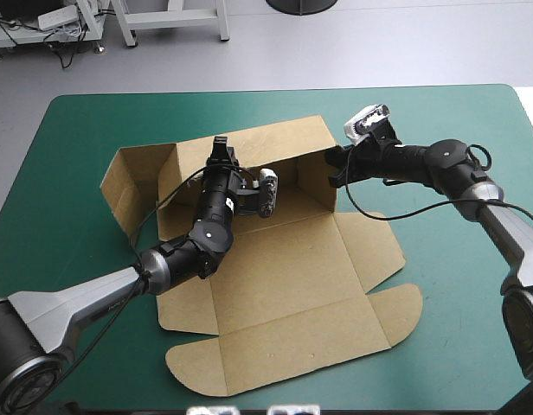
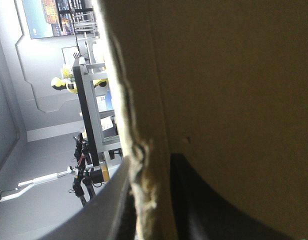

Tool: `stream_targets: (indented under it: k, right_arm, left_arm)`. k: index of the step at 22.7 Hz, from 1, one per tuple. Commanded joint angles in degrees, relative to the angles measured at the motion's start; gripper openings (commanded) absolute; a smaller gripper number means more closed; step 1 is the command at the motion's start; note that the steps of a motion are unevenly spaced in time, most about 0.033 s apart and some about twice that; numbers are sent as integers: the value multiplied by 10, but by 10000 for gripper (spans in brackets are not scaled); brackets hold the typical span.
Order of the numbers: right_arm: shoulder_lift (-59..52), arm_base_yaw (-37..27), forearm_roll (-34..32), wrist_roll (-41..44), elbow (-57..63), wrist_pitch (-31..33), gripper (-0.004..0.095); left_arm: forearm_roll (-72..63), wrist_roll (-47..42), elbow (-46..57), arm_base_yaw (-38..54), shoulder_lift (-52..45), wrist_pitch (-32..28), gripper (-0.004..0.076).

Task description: Fold the box

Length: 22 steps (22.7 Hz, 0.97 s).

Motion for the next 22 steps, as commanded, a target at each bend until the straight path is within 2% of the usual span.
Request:
stream_targets:
  k: [1, 4, 9, 14, 19, 22]
  right_arm:
    - [-18, 6, -22, 35, -13, 4, 1]
    - [-18, 8, -51, 71, -13, -3, 2]
    - [-18, 8, -57, 96, -13, -12, 2]
    - [-18, 8, -65, 124, -13, -20, 2]
    - [-18, 8, -99, 174, -13, -20, 2]
    - [-18, 8, -113, 197, -13, -12, 2]
  left_arm:
    - [-3, -4, -13, -9, -12, 22, 192]
    - [-6, -10, -27, -47, -12, 36, 192]
    - [-39, -25, -46, -115, -17, 98, 192]
    - [-45, -42, -49, -163, -51, 127, 192]
    - [-46, -161, -75, -202, -118, 130, 192]
    - [-45, -198, -96, -202, -149, 129, 174]
